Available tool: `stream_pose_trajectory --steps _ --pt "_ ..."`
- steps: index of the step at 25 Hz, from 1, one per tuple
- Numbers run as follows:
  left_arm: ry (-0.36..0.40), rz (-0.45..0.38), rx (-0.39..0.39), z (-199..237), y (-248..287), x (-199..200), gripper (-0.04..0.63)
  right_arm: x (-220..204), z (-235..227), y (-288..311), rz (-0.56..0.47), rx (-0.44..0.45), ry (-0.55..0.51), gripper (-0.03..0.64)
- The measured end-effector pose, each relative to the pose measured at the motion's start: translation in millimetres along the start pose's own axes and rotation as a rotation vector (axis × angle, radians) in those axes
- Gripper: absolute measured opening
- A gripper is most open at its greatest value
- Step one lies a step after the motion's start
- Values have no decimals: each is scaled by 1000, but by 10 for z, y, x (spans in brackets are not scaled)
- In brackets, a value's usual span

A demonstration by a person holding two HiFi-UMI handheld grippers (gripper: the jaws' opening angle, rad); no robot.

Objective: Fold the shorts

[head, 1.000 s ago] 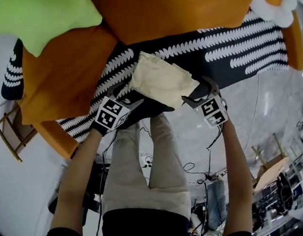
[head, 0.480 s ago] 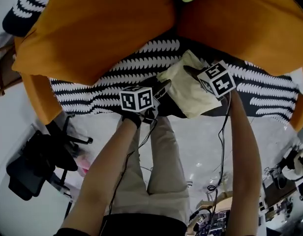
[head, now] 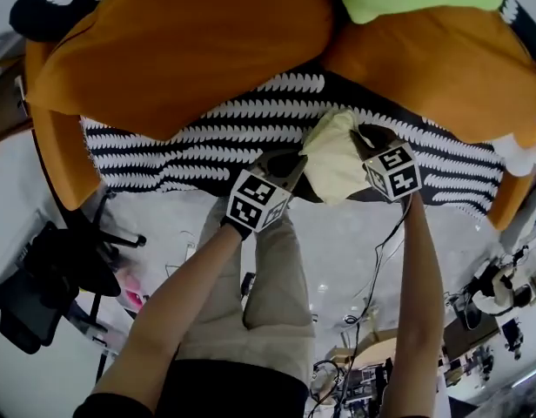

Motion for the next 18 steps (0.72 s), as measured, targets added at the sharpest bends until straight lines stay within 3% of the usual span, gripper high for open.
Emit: stream_pose_trajectory --steps 3,5,8,11,13,18 --pt "133 32 -54 -274 -89 38 38 -164 80 -267 50 -21 40 71" --pt "148 44 -67 -331 -110 37 38 -145 77 -417 51 -56 31 80" --pt "8 24 -26 -86 -188 -20 38 48 54 -494 24 -97 13 171" --pt "-188 53 17 308 -142 -262 82 157 -36 -322 31 -79 -23 197" --pt "-236 88 18 466 -66 -409 208 254 -60 -143 87 -37 -164 243" --pt "-334 80 13 586 -54 -562 250 552 337 300 224 169 -660 360"
Point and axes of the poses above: the fingertips, and each gripper's own axes: y forward along the fingers, z to its left, x out of its top, the point moved 2 cm from there along -y, backward along the fingers, and after that the axes turned 6 degrees about z, right-handed, at the moved point
